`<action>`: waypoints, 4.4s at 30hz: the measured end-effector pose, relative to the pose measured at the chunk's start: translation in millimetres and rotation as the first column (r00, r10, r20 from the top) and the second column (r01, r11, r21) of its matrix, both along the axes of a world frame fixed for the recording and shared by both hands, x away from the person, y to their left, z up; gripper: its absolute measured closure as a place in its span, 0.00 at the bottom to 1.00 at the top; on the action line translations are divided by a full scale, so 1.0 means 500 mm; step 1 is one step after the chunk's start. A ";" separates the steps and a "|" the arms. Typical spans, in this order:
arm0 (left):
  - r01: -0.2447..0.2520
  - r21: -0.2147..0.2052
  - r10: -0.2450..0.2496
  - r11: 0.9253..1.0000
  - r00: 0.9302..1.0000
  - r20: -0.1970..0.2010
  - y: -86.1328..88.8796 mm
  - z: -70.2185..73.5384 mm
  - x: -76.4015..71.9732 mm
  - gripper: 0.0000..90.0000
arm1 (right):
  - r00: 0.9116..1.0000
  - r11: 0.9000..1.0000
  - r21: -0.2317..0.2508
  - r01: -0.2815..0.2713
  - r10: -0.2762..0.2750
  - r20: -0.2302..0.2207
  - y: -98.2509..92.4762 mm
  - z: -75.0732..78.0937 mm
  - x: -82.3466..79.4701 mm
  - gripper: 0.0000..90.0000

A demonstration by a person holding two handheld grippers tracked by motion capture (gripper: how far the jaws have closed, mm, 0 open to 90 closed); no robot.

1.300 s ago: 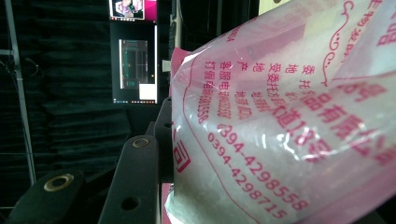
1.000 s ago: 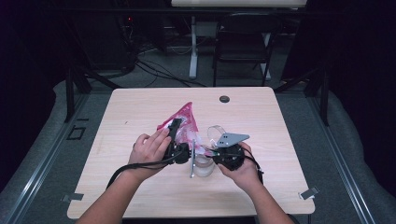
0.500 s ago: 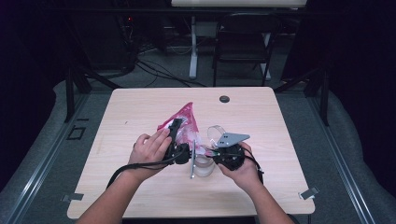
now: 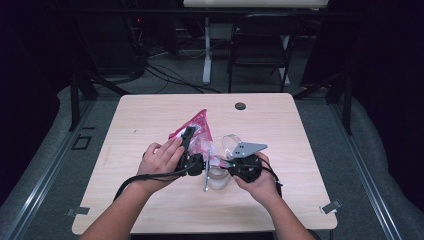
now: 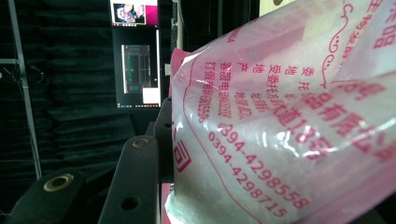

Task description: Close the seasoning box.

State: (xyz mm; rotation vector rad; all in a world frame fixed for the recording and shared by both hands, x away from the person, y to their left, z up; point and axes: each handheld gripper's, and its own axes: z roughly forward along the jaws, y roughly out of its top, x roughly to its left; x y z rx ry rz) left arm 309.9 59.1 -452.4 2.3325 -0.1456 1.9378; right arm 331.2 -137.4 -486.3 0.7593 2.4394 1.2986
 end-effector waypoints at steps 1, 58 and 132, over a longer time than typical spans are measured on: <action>0.000 0.002 0.000 1.000 1.000 0.000 0.000 0.000 0.000 0.70 | 1.000 1.000 -0.001 0.000 0.000 0.000 0.000 0.000 0.000 1.00; 0.031 0.092 -0.030 0.995 0.999 -0.018 -0.001 -0.004 -0.001 0.70 | 1.000 0.999 -0.030 0.025 -0.025 -0.003 -0.014 0.000 -0.009 1.00; 0.039 0.088 -0.038 0.995 0.999 -0.004 -0.004 0.010 -0.010 0.70 | 0.999 0.999 -0.034 0.029 -0.030 -0.024 -0.016 -0.005 -0.006 1.00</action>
